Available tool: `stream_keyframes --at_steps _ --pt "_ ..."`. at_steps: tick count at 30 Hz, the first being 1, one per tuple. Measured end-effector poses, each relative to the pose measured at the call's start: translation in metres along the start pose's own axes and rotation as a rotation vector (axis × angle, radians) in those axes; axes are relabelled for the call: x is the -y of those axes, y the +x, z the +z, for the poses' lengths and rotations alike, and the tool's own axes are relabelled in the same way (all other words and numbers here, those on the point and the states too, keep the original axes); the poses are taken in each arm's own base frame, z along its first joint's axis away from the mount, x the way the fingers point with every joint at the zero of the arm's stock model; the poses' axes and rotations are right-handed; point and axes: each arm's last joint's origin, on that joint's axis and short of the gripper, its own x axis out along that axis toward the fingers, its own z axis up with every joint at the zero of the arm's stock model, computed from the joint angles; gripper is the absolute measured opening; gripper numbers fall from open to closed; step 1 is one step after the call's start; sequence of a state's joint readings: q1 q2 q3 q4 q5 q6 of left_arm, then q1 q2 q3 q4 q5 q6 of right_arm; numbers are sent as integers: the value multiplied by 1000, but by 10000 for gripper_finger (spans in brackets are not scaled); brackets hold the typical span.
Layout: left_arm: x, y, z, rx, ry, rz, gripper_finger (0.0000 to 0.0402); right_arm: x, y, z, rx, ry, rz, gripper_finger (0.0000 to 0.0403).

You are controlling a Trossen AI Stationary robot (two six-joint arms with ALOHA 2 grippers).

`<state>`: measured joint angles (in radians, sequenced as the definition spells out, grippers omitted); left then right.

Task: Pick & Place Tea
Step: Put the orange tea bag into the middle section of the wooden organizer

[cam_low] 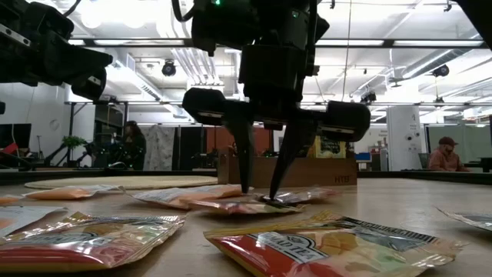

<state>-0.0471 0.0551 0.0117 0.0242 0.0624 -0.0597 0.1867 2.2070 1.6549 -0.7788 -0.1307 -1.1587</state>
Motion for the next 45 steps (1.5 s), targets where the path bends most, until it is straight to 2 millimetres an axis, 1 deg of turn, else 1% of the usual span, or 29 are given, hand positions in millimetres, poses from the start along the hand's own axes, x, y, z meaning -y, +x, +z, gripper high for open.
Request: stream_keyframes --at_steps 6,9,12,17,19,29,35,39,45 --pt "0 0 0 0 0 0 0 -1 1 0 -2 7 4 120" --pt "0 0 0 0 0 1 0 -2 1 -1 -6 8 15 109" --pt "0 0 0 -1 0 1 0 -4 2 -2 -13 7 33 84" --pt "0 0 0 -1 0 1 0 -4 1 -2 -13 4 33 24" --pt "0 0 0 -1 0 1 0 -4 2 -2 -14 4 34 12" --pt "0 0 0 -1 0 1 0 -3 0 -3 -65 3 8 8" --pt "0 0 0 -1 0 1 0 -3 -5 -3 -87 1 -10 8" --pt "0 0 0 -1 0 1 0 -2 -15 -3 -125 27 -52 8" --pt "0 0 0 -1 0 1 0 0 -36 0 -116 159 -124 11"
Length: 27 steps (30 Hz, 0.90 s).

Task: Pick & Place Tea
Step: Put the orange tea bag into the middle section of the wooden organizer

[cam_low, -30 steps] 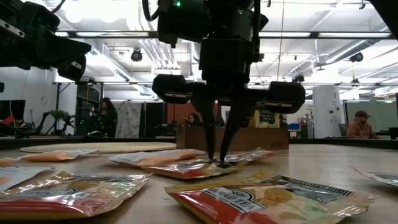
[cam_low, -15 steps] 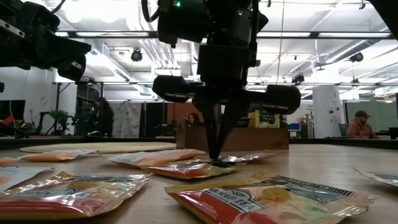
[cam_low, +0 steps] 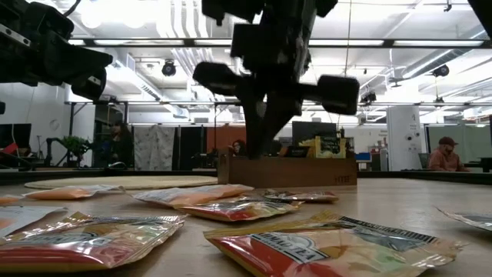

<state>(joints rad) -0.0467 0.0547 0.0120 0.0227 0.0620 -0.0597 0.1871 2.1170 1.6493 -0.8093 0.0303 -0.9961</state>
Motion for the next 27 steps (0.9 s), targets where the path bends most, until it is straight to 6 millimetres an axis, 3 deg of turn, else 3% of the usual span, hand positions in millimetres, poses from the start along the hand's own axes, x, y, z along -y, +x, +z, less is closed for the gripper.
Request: stream_keyframes --at_steps 16,27 --pt "0 0 0 0 0 1 0 -4 1 1 81 11 66 148" --pt "0 0 0 0 0 0 0 -12 16 -2 62 -6 118 147"
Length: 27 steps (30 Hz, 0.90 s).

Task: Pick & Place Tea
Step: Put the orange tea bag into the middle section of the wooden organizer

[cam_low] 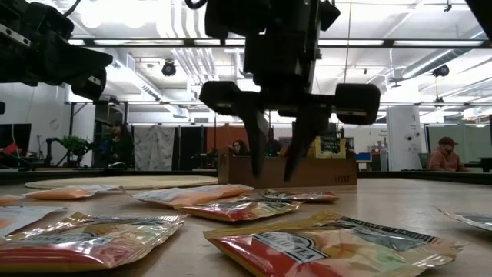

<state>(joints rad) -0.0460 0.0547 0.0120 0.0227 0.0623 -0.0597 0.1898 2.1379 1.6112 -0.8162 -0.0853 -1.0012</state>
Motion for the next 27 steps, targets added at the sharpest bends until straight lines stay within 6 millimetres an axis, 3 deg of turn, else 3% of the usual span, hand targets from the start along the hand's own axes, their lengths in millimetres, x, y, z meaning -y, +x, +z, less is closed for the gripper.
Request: stream_keyframes --at_steps 19,23,27 --pt "0 0 0 0 0 -1 0 0 22 -4 -32 5 37 143" --pt "0 0 0 0 0 -1 0 -1 24 -5 -36 4 45 122" --pt "0 0 0 0 0 -1 0 -1 24 -4 -39 4 49 76"
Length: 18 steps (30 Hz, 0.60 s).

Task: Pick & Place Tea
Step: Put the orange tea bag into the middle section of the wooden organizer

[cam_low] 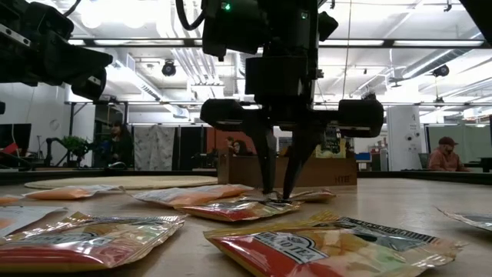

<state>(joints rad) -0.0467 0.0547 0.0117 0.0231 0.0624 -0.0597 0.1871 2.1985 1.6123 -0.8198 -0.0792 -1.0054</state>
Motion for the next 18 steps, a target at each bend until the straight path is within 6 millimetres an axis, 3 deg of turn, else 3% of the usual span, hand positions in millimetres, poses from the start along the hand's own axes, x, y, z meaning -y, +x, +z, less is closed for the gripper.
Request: stream_keyframes --at_steps 5,11,14,18 --pt "0 0 0 0 0 0 0 2 -1 0 -13 12 -18 16" --pt "0 0 0 0 0 0 0 5 -7 0 -73 43 -67 9" --pt "0 0 0 0 0 0 0 9 -23 -4 -134 82 -125 9" --pt "0 0 0 0 0 0 0 13 -63 -8 -177 152 -212 8"
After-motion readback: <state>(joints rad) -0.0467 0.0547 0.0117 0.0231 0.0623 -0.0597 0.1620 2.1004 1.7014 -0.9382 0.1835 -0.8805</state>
